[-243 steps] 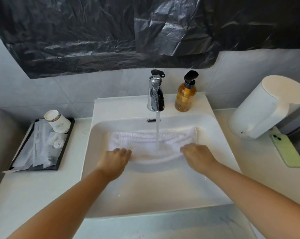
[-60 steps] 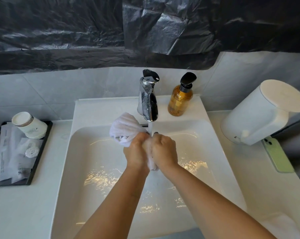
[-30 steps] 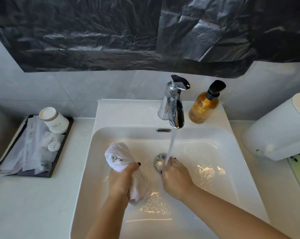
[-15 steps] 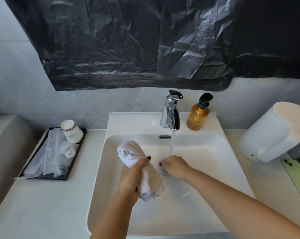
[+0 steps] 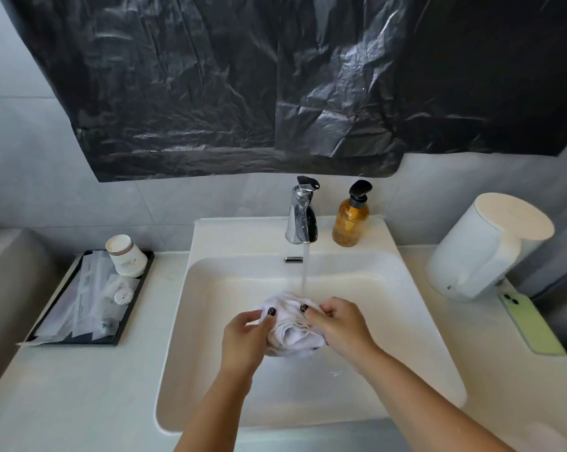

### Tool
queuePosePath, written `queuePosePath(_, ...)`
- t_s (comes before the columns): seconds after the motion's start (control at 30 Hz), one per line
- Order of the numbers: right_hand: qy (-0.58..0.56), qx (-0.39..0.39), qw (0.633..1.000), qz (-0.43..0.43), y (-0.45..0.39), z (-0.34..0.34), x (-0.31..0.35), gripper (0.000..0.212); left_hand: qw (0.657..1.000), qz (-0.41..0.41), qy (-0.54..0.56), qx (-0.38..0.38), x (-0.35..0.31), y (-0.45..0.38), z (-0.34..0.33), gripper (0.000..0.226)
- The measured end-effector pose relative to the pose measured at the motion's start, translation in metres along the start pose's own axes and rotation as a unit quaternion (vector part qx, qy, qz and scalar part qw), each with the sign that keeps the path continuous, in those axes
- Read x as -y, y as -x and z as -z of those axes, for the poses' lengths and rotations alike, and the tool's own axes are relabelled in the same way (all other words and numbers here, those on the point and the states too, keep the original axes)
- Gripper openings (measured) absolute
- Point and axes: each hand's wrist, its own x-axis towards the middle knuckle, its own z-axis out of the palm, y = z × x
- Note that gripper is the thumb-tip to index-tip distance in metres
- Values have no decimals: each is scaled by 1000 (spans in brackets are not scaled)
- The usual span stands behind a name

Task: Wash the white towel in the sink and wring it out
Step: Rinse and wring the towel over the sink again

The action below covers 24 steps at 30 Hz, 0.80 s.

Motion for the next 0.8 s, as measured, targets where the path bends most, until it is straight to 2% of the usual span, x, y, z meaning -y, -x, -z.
queuePosePath(0.07, 28, -44, 998, 21, 1, 7, 5, 37, 996, -56, -68, -19, -2, 1, 1, 11)
queuePosePath(0.1, 18, -56, 998, 24, 1, 10, 7, 39, 992, -77, -101, -19, -6, 3, 2, 10)
queuePosePath(0.23, -137, -25, 990, -36, 2, 23, 20, 44, 983, -108, -143, -26, -23, 6, 4, 21)
queuePosePath(0.33, -237, 20, 967, -96, 1, 32, 32, 44, 986, -109, -111, -67, -31, -2, 10, 33)
queuePosePath(0.5, -320, 15, 935, -150, -7, 57, 32, 28, 988, -46, -46, -137, -33, -25, 55, 43)
queuePosePath(0.6, -292, 3, 941, -174, -16, 79, 18, 29, 986, -13, -60, -153, -23, -39, 76, 39)
queuePosePath(0.67, -214, -24, 958, -192, -26, 87, 2, 32, 986, 3, -47, -161, -17, -44, 81, 33)
queuePosePath(0.73, -110, -56, 972, -199, -35, 88, -19, 29, 984, -17, -73, -163, -13, -46, 76, 22)
queuePosePath(0.8, -17, -89, 980, -177, -42, 80, -37, 24, 968, -75, -175, -167, -13, -40, 62, 9)
